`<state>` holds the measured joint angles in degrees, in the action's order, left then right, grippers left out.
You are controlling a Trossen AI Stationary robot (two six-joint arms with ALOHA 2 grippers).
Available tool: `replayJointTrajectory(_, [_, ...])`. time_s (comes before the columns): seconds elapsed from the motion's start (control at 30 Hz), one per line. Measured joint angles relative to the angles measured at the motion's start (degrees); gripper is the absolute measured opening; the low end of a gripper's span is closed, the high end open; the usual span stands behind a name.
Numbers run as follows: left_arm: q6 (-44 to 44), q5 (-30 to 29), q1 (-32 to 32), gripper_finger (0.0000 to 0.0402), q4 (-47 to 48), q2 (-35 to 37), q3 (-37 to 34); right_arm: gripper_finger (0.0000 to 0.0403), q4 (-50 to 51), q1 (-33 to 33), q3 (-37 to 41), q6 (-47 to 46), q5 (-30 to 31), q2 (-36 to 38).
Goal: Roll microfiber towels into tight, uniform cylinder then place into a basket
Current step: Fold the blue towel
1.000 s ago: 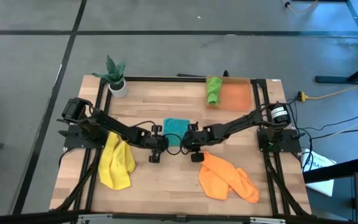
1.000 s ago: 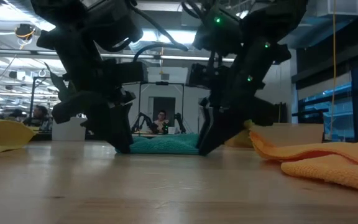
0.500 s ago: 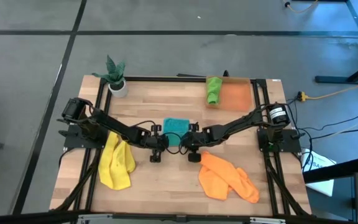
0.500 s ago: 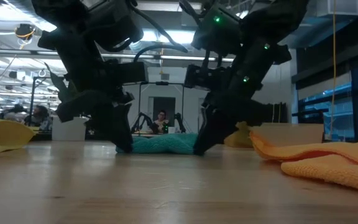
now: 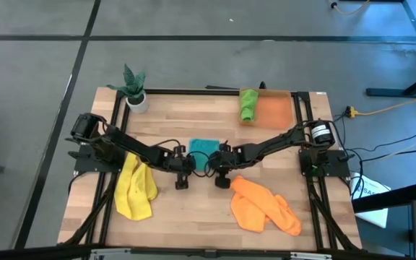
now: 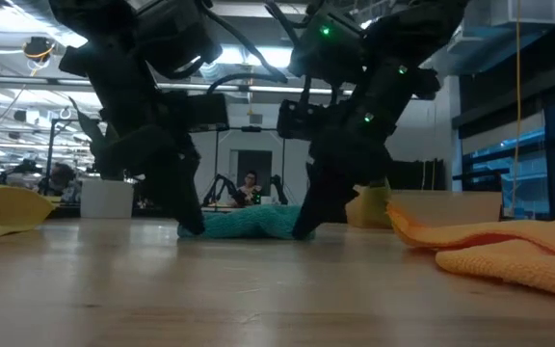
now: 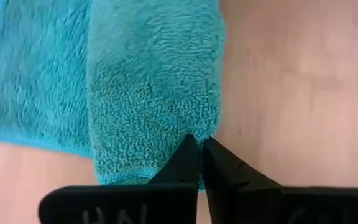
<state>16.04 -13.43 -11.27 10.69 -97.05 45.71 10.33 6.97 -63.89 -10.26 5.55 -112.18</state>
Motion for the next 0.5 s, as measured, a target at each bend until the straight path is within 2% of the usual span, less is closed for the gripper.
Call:
replayJointTrajectory(0.13, [0.6,3.24,0.11,0.0,0.9,1.07,0.01,0.0003,2.22,0.12,-2.17,0.01,-1.53,-0.11])
replayJointTrajectory(0.5, [3.34,6.31,-0.02,0.0,1.06,1.59,0.01,0.0002,4.03,0.1,-2.5,-2.07,-4.35,0.0])
